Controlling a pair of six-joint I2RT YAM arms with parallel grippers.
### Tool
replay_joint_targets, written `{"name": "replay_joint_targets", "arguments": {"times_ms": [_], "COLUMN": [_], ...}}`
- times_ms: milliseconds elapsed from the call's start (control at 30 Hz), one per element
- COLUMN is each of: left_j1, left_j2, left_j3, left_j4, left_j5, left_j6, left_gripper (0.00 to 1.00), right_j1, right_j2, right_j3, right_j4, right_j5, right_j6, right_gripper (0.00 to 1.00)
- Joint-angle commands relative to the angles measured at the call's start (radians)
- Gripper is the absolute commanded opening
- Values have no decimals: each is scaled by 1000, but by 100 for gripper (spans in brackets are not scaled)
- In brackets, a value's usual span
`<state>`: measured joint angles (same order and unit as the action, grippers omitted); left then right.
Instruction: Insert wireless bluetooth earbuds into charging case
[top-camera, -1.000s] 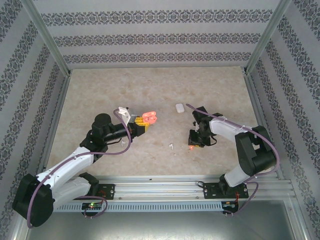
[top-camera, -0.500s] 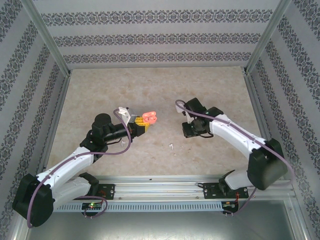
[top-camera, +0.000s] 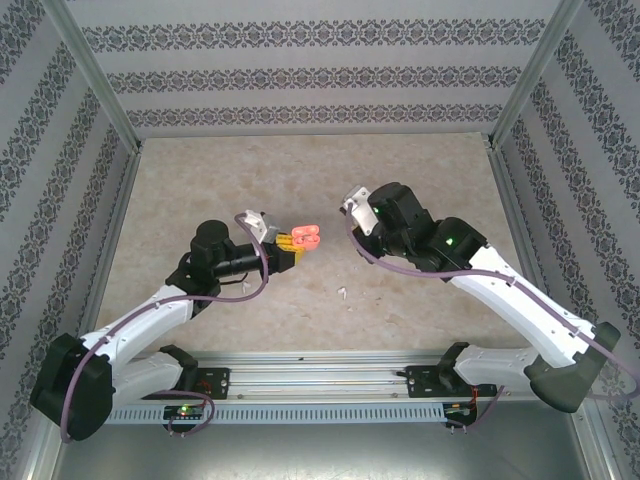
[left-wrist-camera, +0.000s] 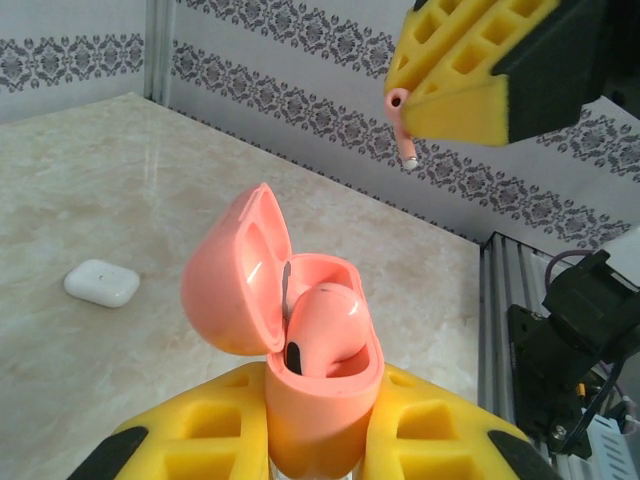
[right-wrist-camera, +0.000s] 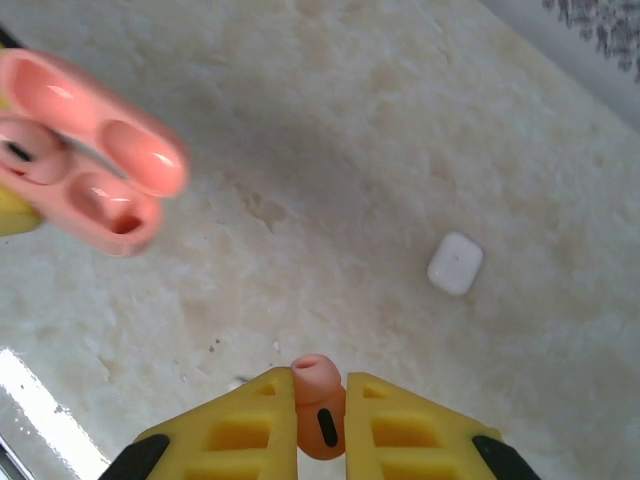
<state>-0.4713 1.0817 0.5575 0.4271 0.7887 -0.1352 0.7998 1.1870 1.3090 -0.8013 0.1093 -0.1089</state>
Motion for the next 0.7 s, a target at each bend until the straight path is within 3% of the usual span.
{"name": "replay_joint_targets", "arguments": {"times_ms": [0, 267, 667], "left_j1": [-1, -4, -3], "left_j2": [6, 18, 8], "left_j3": [42, 60, 74], "left_j4": [18, 19, -20], "left_j5": [74, 145, 197], "left_j6": [-26, -67, -82], "left_gripper": [0, 0, 0], "right_j1": [59, 161, 192], "right_j2": [-15, 27, 67], "right_j3": [36, 65, 81], "right_j4": [21, 50, 77], "right_j5": [38, 83, 132], "right_j6": [-155, -317, -418], "right_gripper": [13, 13, 13]}}
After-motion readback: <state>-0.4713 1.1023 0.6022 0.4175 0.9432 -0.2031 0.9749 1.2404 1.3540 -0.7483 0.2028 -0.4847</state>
